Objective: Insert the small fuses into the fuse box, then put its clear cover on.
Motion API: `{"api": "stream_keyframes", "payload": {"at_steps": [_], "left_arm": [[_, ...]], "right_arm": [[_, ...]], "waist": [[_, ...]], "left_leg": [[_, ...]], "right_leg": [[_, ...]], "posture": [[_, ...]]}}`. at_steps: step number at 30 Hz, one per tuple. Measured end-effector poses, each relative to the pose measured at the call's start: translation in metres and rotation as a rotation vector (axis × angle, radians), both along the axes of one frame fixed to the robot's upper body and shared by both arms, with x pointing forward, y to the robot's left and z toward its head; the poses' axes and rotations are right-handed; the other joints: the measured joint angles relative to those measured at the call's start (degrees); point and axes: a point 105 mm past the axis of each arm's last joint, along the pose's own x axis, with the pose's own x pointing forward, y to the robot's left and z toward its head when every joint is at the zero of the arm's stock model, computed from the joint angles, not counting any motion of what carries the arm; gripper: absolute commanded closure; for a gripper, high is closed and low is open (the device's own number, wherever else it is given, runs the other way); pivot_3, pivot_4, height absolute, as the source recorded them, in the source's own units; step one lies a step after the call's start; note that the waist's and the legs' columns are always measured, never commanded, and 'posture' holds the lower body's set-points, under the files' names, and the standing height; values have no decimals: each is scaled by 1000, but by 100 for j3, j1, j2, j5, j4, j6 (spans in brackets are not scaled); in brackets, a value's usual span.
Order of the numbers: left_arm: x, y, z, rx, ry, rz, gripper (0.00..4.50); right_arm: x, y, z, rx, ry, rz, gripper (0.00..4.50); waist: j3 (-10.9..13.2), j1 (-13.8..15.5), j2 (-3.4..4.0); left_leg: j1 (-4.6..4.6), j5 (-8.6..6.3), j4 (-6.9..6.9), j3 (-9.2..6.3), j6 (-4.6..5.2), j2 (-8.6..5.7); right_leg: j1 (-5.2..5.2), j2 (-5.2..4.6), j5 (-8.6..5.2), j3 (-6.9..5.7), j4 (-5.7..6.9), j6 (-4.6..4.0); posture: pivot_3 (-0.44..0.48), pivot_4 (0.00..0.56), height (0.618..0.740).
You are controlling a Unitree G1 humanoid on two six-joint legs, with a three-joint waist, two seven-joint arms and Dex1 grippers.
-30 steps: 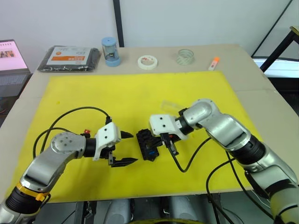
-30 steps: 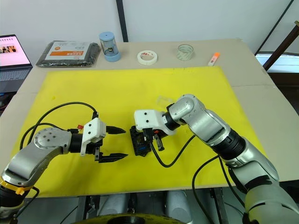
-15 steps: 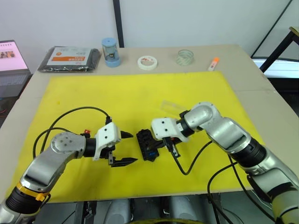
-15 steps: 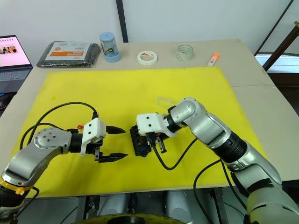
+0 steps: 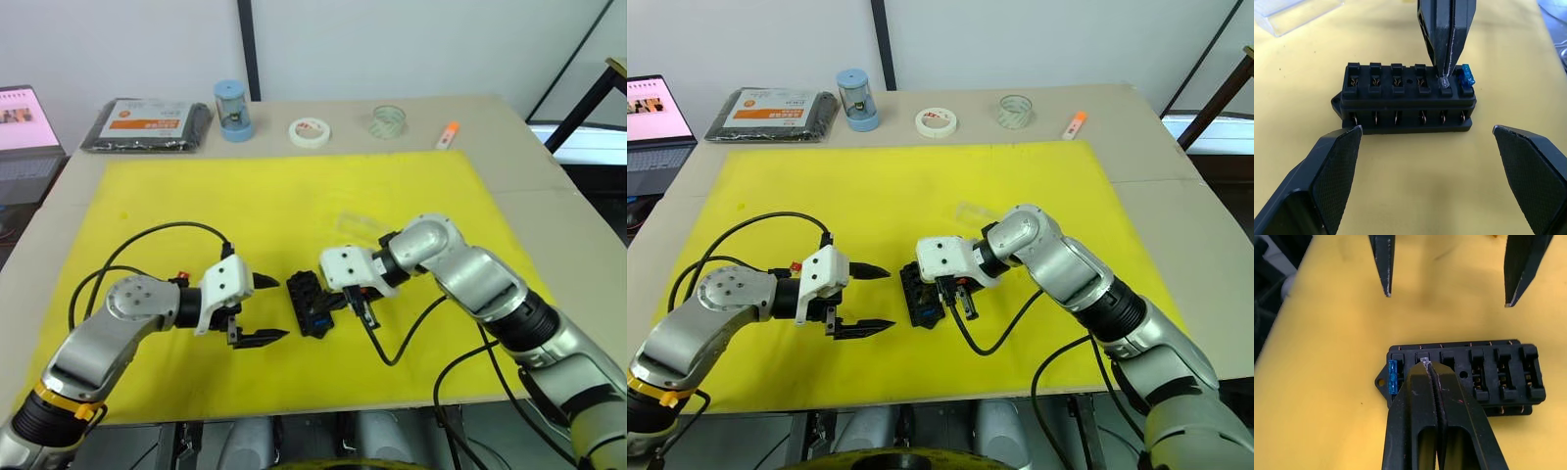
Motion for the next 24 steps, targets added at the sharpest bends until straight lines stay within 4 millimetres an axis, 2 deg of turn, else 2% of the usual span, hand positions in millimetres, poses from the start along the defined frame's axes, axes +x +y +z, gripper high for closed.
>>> {"api": "stream_keyframes", "payload": {"at_steps": [5,8,12,16,19,21,24], "left_arm": [[5,7,15,-32,-24,28,0],[6,17,23,-12,-34,44,0],[1,48,34,75,-47,92,0],[-8,86,41,138,-21,172,0],[-8,116,48,156,-35,273,0],[-11,143,51,189,-38,361,0],[-20,186,49,222,-12,506,0]], "right_arm": [[5,0,32,83,2,-40,4477],[4,-5,45,112,-1,-51,4477],[13,-33,58,100,-64,-131,4477],[17,-72,59,51,-94,-219,4477],[15,-97,60,9,-91,-266,3869],[11,-115,62,-21,-93,-300,3174],[12,-154,64,-84,-95,-407,2148]], "waist": [[1,-3,1],[1,-5,1],[2,-3,3],[4,0,4],[7,-5,9],[8,-15,10],[9,-18,12]], "left_leg": [[-30,10,1,-3,-18,1],[-37,8,1,-4,-14,0],[-39,6,1,-2,-11,-2],[-40,2,-1,1,-5,-1],[-38,-2,-1,5,3,0],[-40,-2,-5,11,3,1],[-42,-2,-7,19,3,2]], "right_leg": [[-25,2,1,-2,3,1],[-28,1,1,-4,2,1],[-29,-4,1,-4,-2,1],[-33,-4,0,-4,-14,0],[-37,-3,0,-4,-13,0],[-46,-2,0,-4,-13,0],[-54,-2,-1,-4,-13,-2]], "posture": [[0,150,740],[0,150,740],[0,150,740],[0,150,740],[0,150,740],[0,150,740],[0,150,740]]}}
